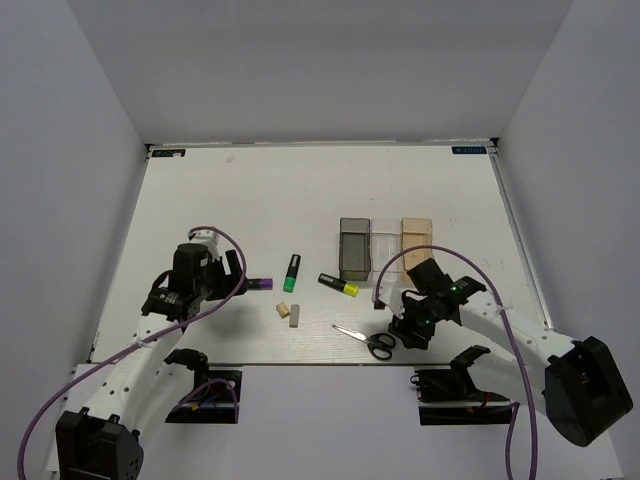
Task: Sort the stationery into containers
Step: Pick up the pen from the center of the board.
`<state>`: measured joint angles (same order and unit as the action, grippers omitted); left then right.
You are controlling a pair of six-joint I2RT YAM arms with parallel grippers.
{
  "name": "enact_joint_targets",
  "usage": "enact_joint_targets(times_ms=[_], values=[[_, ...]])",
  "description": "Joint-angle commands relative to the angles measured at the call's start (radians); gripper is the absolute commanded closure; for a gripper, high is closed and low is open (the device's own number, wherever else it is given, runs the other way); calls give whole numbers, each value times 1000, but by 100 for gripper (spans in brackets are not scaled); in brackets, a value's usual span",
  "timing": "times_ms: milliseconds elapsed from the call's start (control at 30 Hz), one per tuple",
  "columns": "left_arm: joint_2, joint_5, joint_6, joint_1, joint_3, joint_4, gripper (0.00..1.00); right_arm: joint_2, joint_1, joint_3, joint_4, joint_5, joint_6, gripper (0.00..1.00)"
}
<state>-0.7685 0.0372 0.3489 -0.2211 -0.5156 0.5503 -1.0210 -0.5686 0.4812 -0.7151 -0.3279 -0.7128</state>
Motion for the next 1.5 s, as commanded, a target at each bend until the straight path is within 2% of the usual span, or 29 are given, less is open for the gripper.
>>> enact_joint_targets(times_ms=[0, 367, 400, 467, 500, 533, 600, 633, 667, 700, 733, 767, 800, 833, 867, 900, 933, 967, 1033, 1067, 1200, 1467], values=[[-2, 9, -7, -1, -35, 2, 11, -27, -39, 14, 114, 76, 99, 39], [6, 47, -10, -1, -34, -9, 11, 2, -60, 51, 120, 50, 184, 39], [6, 76, -16, -3, -32, -15, 15, 10, -60, 51, 118, 41, 185, 39], [12, 114, -19, 0, -29, -59, 27, 41, -60, 59, 111, 26, 185, 39], [11, 180, -19, -3, -17, -55, 36, 51, -60, 65, 111, 21, 185, 39], [-4, 205, -18, -3, -14, -72, 57, 85, -56, 72, 114, 21, 193, 39], [-35, 265, -19, -10, -38, -101, 76, 102, -54, 86, 128, 20, 200, 41], [-102, 259, -31, -14, -53, -95, 91, 98, -54, 123, 129, 26, 228, 46], [-129, 241, -37, -39, -101, -51, 96, 96, -50, 132, 137, 27, 234, 52], [-184, 216, -48, -49, -145, -38, 96, 93, -53, 148, 144, 26, 240, 59], [-242, 183, -88, -60, -190, -20, 94, 85, -54, 154, 172, 29, 249, 78], [-271, 165, -111, -85, -217, 23, 90, 81, -53, 160, 177, 32, 254, 85], [-343, 155, -135, -96, -321, 54, 83, 82, -53, 175, 183, 32, 265, 85], [-418, 156, -271, -103, -358, 121, 62, 84, -50, 181, 193, 32, 266, 78], [-486, 170, -318, -118, -392, 194, 51, 94, -51, 188, 201, 30, 268, 67], [-518, 167, -418, -133, -423, 265, 41, 102, -50, 191, 207, 38, 269, 51], [-549, 146, -456, -158, -498, 290, 31, 104, -47, 194, 213, 50, 268, 27], [-627, 123, -556, -168, -514, 327, 24, 117, -45, 197, 217, 56, 257, 23], [-669, 63, -609, -218, -537, 350, 23, 125, -47, 189, 223, 87, 248, 18], [-730, 41, -663, -227, -541, 344, 23, 136, -43, 186, 227, 98, 243, 18], [-831, -2, -711, -261, -546, 327, 25, 157, -37, 172, 235, 108, 240, 16], [-865, -68, -792, -264, -514, 258, 29, 183, -36, 160, 229, 125, 240, 16]])
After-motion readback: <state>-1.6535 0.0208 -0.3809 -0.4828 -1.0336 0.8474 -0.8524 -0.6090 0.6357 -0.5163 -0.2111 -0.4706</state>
